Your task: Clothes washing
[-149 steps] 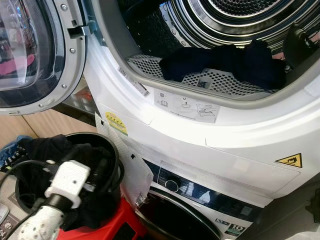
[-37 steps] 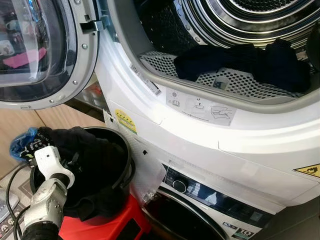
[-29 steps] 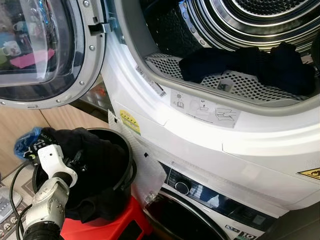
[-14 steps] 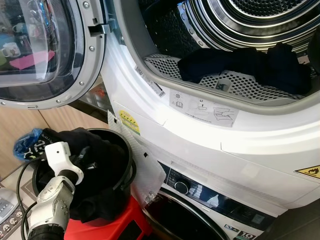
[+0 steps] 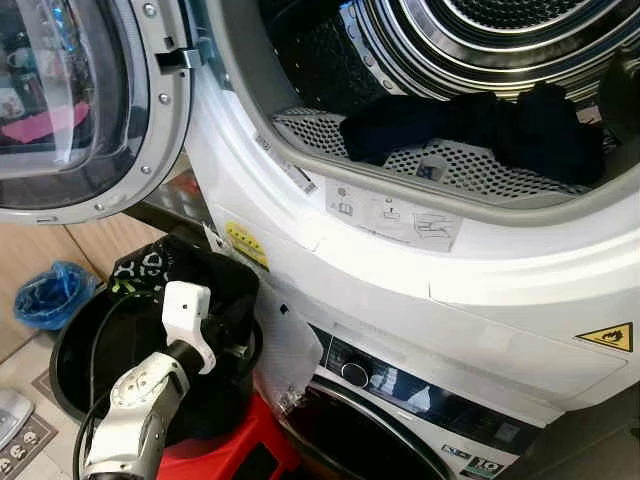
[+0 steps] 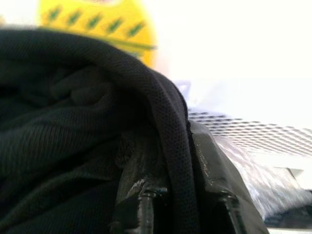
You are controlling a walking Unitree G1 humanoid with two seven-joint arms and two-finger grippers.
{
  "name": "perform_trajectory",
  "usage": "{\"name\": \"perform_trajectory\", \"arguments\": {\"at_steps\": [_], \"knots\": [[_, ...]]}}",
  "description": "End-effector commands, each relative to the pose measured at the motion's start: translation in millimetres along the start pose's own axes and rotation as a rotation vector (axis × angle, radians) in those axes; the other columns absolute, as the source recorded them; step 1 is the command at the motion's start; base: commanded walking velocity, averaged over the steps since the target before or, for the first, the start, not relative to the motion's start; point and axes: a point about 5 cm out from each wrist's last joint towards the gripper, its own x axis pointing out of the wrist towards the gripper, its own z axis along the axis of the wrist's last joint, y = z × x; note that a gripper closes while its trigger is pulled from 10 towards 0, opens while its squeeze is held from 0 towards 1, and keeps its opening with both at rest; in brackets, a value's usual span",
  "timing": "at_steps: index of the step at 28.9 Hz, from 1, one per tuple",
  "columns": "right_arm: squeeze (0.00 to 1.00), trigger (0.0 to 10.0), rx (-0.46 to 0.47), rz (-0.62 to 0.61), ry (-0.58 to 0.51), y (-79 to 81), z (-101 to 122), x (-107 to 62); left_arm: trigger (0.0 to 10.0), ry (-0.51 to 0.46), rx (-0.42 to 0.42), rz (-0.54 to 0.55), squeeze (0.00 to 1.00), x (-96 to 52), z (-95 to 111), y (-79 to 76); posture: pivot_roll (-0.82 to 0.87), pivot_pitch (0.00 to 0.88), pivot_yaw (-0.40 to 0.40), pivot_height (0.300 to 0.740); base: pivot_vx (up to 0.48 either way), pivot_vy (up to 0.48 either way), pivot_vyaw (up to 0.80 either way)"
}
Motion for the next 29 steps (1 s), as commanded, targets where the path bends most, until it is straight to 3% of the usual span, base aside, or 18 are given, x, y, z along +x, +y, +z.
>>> {"name": "perform_trajectory", "arguments": {"at_steps": [1,2,3,4,12,13,14,15,17,20,23,25,28,29], "knots": [[0.0,10.0,0.011,0.002,0.013,1.6,-4.5,-1.4,0.0,-0.018,0.099,-0.142,0.0,1.7,8.1,-19.3,0.09,0.122,0.026,0.74,0.0,0.0,0.0],[0.0,10.0,0.011,0.002,0.013,1.6,-4.5,-1.4,0.0,-0.018,0.099,-0.142,0.0,1.7,8.1,-19.3,0.09,0.122,0.026,0.74,0.0,0.0,0.0],[0.0,10.0,0.01,0.002,0.011,1.8,-3.9,-1.2,0.0,-0.004,0.159,-0.231,0.0,0.1,5.7,-32.5,0.09,0.121,0.026,0.74,0.0,0.0,0.0],[0.0,10.0,0.01,0.002,0.011,1.8,-3.9,-1.2,0.0,-0.004,0.159,-0.231,0.0,0.1,5.7,-32.5,0.09,0.121,0.026,0.74,0.0,0.0,0.0],[0.0,10.0,0.018,0.003,0.0,2.1,-1.6,-0.7,0.0,-0.002,0.282,-0.508,0.0,-9.1,6.1,-77.9,0.09,0.12,0.026,0.74,0.0,0.0,0.0],[0.0,10.0,0.018,0.003,0.0,2.2,-1.5,-0.7,1.4,-0.001,0.271,-0.53,0.0,-10.0,6.9,-81.4,0.09,0.121,0.026,0.74,0.0,0.0,0.0],[0.0,10.0,0.019,0.005,-0.001,2.3,-1.4,-0.7,10.0,0.027,0.247,-0.596,0.0,-13.8,6.4,-89.3,0.09,0.121,0.026,0.74,0.0,0.0,0.0],[0.0,10.0,0.019,0.005,-0.001,2.3,-1.4,-0.7,10.0,0.027,0.247,-0.596,0.0,-13.8,6.4,-89.3,0.09,0.121,0.026,0.74,0.0,0.0,0.0],[0.0,10.0,0.021,0.007,-0.002,2.5,-1.2,-0.7,10.0,0.103,0.223,-0.734,0.0,-23.9,5.1,-99.0,0.09,0.119,0.025,0.74,0.0,0.0,0.0],[0.0,10.0,0.023,0.01,-0.005,2.5,-0.7,-0.6,10.0,0.122,0.236,-0.814,0.0,-28.6,12.8,-102.8,0.09,0.12,0.021,0.74,0.0,0.0,0.0],[0.0,10.0,0.019,0.013,-0.004,2.4,-0.6,-0.5,10.0,0.224,0.091,-0.967,0.0,-41.5,22.7,-109.0,0.1,0.119,0.022,0.74,0.0,0.0,0.0],[0.0,10.0,0.017,0.013,-0.004,2.1,-0.3,-0.3,10.0,0.275,0.072,-1.035,0.0,-47.6,25.3,-109.3,0.1,0.118,0.022,0.74,0.0,0.0,0.0],[0.0,10.0,0.018,0.012,-0.005,1.8,0.3,-0.1,10.0,0.253,0.067,-1.048,0.0,-45.3,34.5,-108.1,0.1,0.118,0.022,0.74,0.0,0.0,0.0],[0.0,10.0,0.017,0.013,-0.006,1.8,0.9,0.1,10.0,0.128,0.103,-0.897,0.0,-23.9,47.2,-102.4,0.1,0.116,0.022,0.74,0.0,0.0,0.0]]}}
